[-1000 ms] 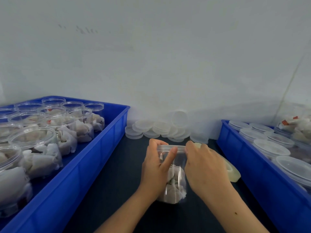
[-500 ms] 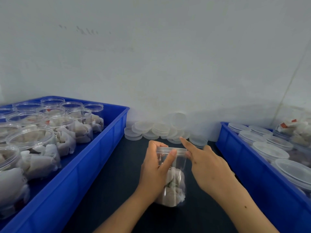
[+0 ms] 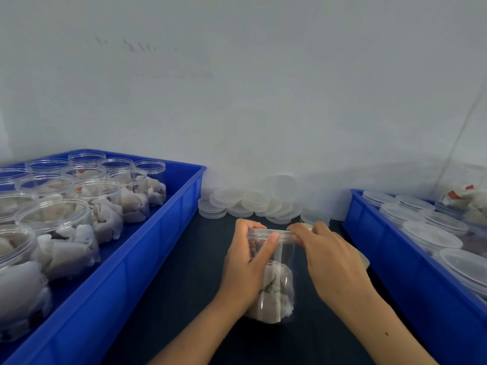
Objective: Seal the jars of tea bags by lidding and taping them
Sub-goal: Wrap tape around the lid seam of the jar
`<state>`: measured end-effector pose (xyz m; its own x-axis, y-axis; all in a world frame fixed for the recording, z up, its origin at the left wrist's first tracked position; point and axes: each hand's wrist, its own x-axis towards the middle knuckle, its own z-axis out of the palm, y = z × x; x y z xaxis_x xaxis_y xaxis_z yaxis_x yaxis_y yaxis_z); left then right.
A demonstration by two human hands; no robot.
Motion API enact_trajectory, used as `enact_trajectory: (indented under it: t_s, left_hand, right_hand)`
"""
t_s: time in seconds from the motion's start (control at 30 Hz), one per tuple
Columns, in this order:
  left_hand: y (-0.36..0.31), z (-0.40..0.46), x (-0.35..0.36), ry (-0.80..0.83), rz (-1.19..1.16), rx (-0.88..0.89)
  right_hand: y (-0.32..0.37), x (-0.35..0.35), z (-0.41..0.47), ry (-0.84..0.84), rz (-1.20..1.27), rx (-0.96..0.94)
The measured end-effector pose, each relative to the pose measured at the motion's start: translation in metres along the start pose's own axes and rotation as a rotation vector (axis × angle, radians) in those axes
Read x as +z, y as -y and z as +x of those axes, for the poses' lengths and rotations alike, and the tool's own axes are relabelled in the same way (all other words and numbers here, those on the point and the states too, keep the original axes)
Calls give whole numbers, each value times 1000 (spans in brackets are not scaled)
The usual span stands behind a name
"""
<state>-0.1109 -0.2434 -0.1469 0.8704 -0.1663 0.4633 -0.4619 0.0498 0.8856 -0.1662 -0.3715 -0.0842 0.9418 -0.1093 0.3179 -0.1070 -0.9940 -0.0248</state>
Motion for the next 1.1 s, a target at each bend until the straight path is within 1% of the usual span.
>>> enact_trajectory:
  t_s: [0.07,0.13,0.27,0.3,0.4,0.47,0.5,0.57,0.63,0.67,0.73,0.83,0.9,1.0,1.1]
  left_hand:
    - [0,0,0,-2,-17,-21]
    - [-2,-2,0,-8,-13,-80]
    - [-10,-3,1,-55,198,-260]
    - [-12,-1,1,-67,165,-310]
    - [-13,2,-2,-83,-47,-411]
    - [-12,3,-5,-74,-117,-403]
    - [-12,3,-6,-73,-127,-383]
    - [-10,4,-9,-68,-127,-343]
    - [-9,5,-14,-61,-132,-308]
    - [-8,6,-16,-57,-132,-294]
    - [-7,8,-20,-49,-136,-281]
    - [-6,11,-24,-44,-130,-283]
    - [-6,11,-27,-26,-128,-280]
    - [-7,12,-30,10,-149,-272]
    - [-5,12,-31,47,-206,-292]
  right_hand:
    - [2,4,0,-22,54,-3]
    - [4,7,-1,-50,131,8]
    - [14,12,-5,-60,235,53]
    - [17,12,-6,-44,241,56]
    - [17,9,-5,9,312,26]
    - [14,7,-6,36,429,-19]
    - [11,5,-6,68,529,-21]
    - [6,0,-6,157,697,37]
    - [1,-3,-6,227,683,54]
    - [-2,-4,-5,232,644,41]
    - [-6,-8,-5,196,579,7]
    - [-12,-15,-5,138,558,34]
    - [-13,-15,-7,133,500,54]
    - [-13,-14,-7,100,361,32]
    - [-15,-13,-3,110,361,27]
